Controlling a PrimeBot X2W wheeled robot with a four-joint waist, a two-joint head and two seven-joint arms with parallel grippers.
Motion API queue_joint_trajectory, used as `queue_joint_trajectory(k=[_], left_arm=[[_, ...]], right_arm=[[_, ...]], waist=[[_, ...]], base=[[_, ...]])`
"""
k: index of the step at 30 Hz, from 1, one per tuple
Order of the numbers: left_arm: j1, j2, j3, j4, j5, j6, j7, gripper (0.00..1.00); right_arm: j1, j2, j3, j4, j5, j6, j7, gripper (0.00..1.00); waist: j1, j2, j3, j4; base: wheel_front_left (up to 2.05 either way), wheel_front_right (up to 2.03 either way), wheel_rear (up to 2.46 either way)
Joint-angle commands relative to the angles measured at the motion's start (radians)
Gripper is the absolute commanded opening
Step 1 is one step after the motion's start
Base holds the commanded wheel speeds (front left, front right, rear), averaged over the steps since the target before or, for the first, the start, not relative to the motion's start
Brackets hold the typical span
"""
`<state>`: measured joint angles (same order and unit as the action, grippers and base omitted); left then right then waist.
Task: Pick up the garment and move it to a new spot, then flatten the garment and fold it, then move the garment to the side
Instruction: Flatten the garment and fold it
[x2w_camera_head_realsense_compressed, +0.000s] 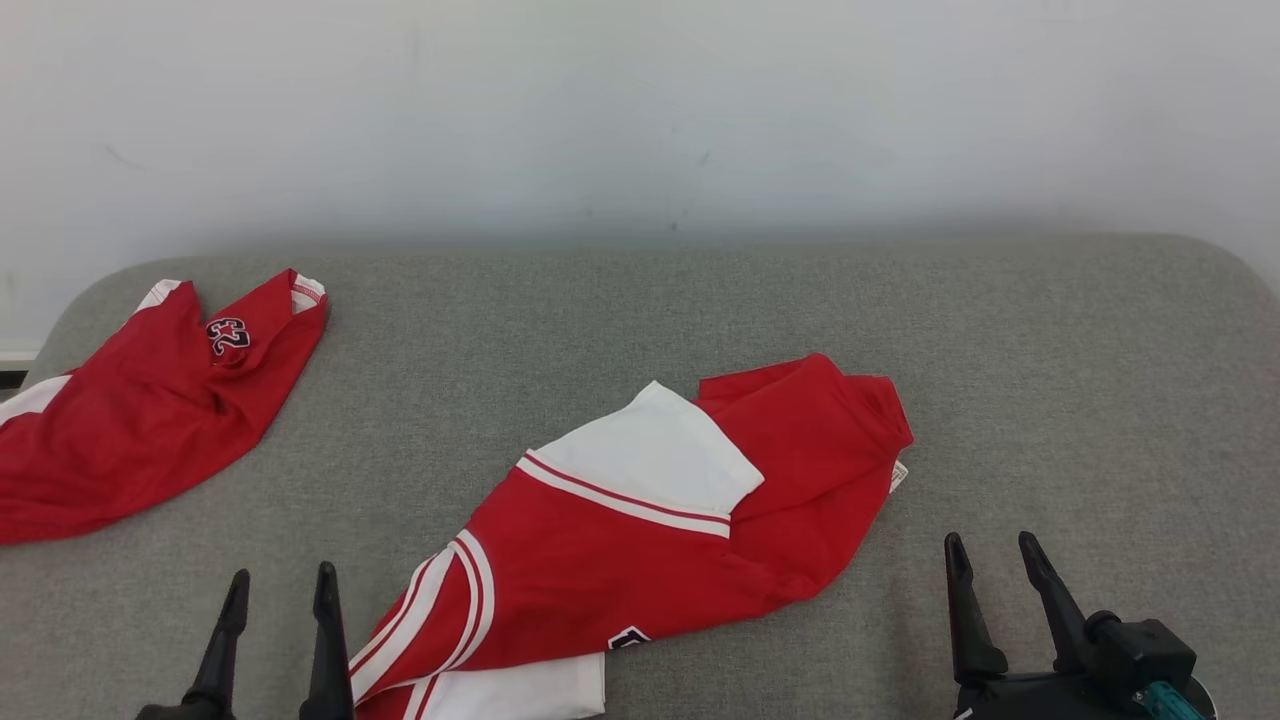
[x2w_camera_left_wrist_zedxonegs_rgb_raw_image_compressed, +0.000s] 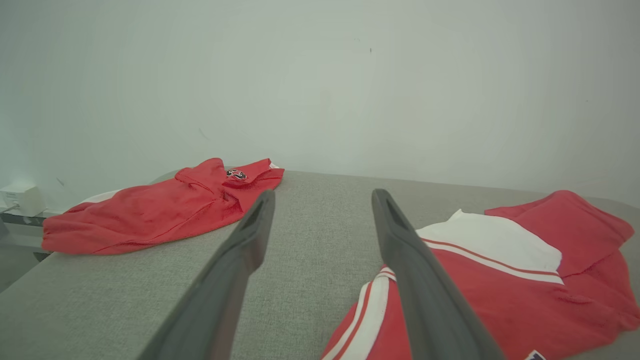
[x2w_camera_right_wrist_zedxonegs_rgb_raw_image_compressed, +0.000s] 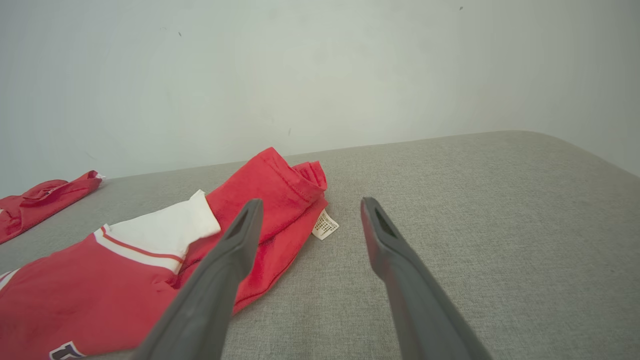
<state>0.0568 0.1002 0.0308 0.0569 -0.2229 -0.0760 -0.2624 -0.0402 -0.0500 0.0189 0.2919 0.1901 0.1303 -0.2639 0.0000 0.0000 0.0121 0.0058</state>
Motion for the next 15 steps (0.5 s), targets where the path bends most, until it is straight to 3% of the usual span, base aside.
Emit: queue_joint_trajectory(k=[1,7,15], left_arm=[[-0.013,-0.004,-0.007,0.011,0.015,-0.009,-0.004,1.0],[-0.078,-0.006,-0.038,0.073,0.012,-0.03,-0.003,1.0],[-0.328,0.085,-0.129,0.237,-0.021,-0.054,0.04,1.0]], right_arm=[[-0.005,-0.001,-0.003,0.0,-0.006,0.001,-0.001,1.0],[-0.016,-0.001,0.012,-0.003,-0.002,0.001,-0.001,1.0],[-0.05,-0.001,0.014,-0.004,0.012,0.001,-0.001,1.0]], waist=[[0.0,0.0,0.004,-0.001],[0.0,0.0,0.026,-0.024],[0.0,0.0,0.097,-0.097]], base=[[0.0,0.0,0.0],[0.0,0.0,0.0],[0.0,0.0,0.0]])
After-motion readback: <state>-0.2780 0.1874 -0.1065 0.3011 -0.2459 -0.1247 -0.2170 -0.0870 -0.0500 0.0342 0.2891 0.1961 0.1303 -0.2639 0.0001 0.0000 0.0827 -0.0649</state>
